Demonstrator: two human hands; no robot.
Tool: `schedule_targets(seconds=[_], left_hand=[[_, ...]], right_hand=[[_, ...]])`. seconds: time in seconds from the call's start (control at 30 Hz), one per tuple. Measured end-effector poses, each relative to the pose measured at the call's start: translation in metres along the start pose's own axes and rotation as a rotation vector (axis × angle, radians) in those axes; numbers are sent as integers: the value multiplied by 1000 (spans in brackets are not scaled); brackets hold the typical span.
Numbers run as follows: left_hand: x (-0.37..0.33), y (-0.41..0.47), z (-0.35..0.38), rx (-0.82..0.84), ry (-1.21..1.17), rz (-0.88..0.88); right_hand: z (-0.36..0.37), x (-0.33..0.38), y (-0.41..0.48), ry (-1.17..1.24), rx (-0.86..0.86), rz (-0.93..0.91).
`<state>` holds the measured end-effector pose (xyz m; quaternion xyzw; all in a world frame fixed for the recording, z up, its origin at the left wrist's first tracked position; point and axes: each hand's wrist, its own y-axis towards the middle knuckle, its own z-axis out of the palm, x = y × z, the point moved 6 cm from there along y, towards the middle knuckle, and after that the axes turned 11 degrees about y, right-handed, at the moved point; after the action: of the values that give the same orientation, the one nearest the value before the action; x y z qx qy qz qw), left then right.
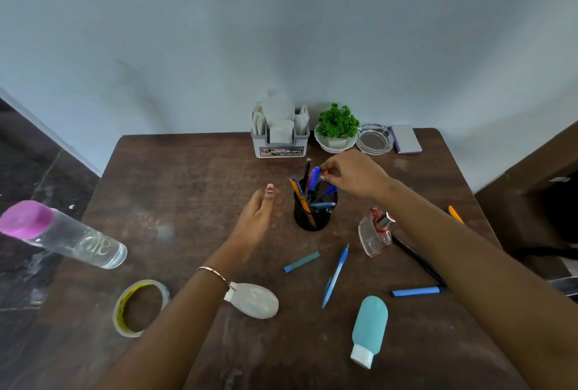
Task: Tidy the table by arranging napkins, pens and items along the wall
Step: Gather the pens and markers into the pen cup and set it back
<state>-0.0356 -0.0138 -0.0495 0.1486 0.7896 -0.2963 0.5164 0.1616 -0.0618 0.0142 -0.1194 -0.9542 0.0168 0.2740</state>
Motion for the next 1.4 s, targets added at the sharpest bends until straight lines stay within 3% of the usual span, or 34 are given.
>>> schedule_targets(seconds=[0.13, 0.27, 0.43, 0.6, 0.93, 1.0, 1.13, 1.27, 1.4], left_hand=[[7, -5, 0, 29, 43, -18], [8, -11, 6, 38, 60, -17], [10, -20, 21, 22, 135, -12], [14, -35, 62, 143, 283, -15], [-11, -68, 171, 486, 356, 90], [-14, -71, 187, 543, 418, 131], [-28, -77, 218, 640, 734, 374], [-42, -71, 254, 623, 1018, 613], [-40, -58, 285, 614, 1289, 706]], right_hand=[[12, -2, -1, -54, 87, 36], [6, -1, -10, 1, 63, 64], [-19, -1, -47, 151, -143, 79], [-42, -32, -104, 255, -411, 172], [-21, -168, -239, 327, -656, 731], [-20, -192, -250, 315, -631, 789], [-14, -227, -254, 222, -515, 832], [-8, -240, -250, 181, -466, 817], [2, -242, -240, 80, -405, 717]])
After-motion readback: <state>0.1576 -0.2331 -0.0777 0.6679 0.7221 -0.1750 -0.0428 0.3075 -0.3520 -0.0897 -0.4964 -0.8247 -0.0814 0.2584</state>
